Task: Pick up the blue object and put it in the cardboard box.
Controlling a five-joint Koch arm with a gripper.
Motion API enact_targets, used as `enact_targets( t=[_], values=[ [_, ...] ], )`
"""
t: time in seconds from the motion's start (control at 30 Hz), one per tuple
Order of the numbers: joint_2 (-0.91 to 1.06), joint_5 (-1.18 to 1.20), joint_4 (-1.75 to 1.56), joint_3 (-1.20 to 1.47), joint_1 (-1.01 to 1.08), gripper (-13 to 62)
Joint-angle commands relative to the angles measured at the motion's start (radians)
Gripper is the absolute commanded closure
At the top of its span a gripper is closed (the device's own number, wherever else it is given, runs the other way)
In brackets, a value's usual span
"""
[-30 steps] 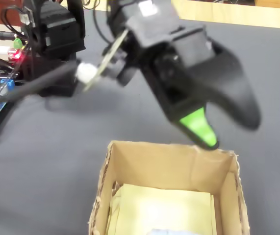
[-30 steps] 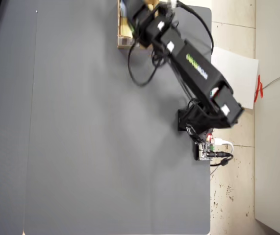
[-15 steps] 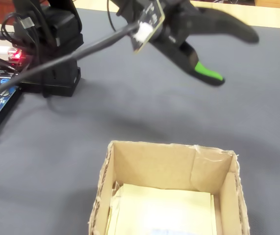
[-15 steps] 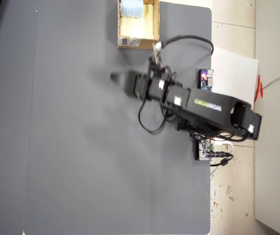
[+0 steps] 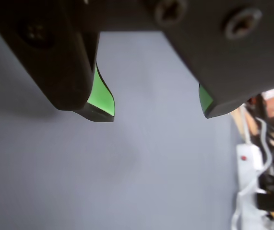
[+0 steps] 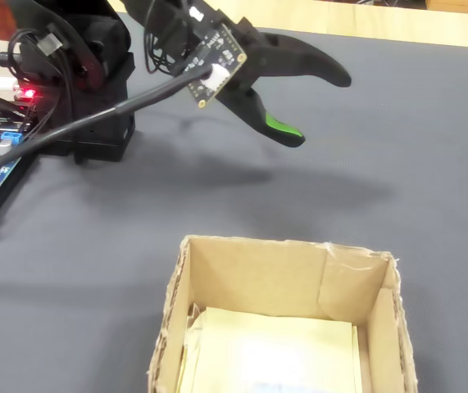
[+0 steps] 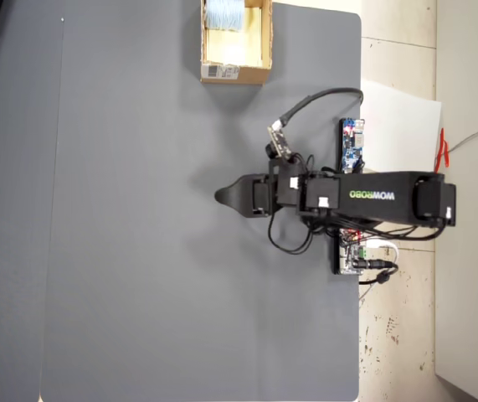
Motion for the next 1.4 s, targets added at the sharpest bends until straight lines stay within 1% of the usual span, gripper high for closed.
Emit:
enact_targets(
  t=[0.0,0.23,0.57,0.73,1.37],
  values=[
    [0.038,0.043,-0.071,-0.006,-0.003,14.7],
    [0.141,0.041,-0.066,0.117,-0.032,14.7],
    [0.152,0.04,-0.066,0.244,-0.049,14.7],
    [0.152,0.037,0.009,0.247,-0.058,14.7],
    [0.153,0.032,0.017,0.245,-0.057,14.8]
  ],
)
